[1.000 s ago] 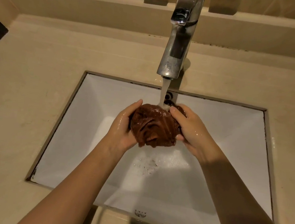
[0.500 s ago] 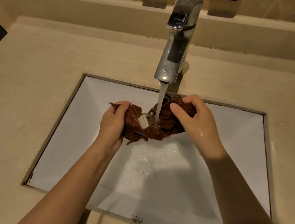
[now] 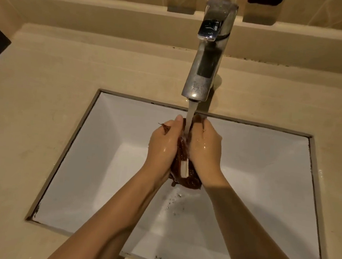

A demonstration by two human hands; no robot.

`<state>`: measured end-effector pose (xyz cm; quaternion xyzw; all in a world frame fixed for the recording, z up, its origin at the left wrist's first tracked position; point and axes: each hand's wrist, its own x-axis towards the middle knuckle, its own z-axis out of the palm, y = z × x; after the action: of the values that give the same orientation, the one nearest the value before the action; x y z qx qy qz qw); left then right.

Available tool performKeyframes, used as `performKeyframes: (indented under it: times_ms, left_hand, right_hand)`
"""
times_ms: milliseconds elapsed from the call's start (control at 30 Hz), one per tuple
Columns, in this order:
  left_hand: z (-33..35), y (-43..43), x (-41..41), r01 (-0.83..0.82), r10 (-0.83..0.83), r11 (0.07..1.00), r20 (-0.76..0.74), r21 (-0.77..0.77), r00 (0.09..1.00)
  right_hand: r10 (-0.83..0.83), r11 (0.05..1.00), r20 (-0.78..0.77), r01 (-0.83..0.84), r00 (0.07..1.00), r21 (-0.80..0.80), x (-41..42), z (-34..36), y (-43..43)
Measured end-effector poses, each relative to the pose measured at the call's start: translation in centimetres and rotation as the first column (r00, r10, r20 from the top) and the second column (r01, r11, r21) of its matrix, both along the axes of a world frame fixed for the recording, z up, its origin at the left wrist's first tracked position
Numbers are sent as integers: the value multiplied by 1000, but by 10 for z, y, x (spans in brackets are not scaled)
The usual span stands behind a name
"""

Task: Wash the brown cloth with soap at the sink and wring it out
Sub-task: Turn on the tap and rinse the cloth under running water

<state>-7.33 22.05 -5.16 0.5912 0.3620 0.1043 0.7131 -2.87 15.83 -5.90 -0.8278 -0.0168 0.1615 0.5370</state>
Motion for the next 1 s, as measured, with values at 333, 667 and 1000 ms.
performKeyframes:
  times_ms: [333,667,1000]
  left_hand:
    - [4,1,6,-72,61,989,-80,-132,995]
    - [6,19,11,-14,6,994,-74,-106,997]
    - [5,6,-1,175,-175,981,-10,83,985]
  right_hand:
    - [50,992,133,-34,990,-124,-6,20,11]
    - [107,989,56,-101,993,-104,-29,23,9]
    - [-3,998,-48,6,999,58,-12,-14,15]
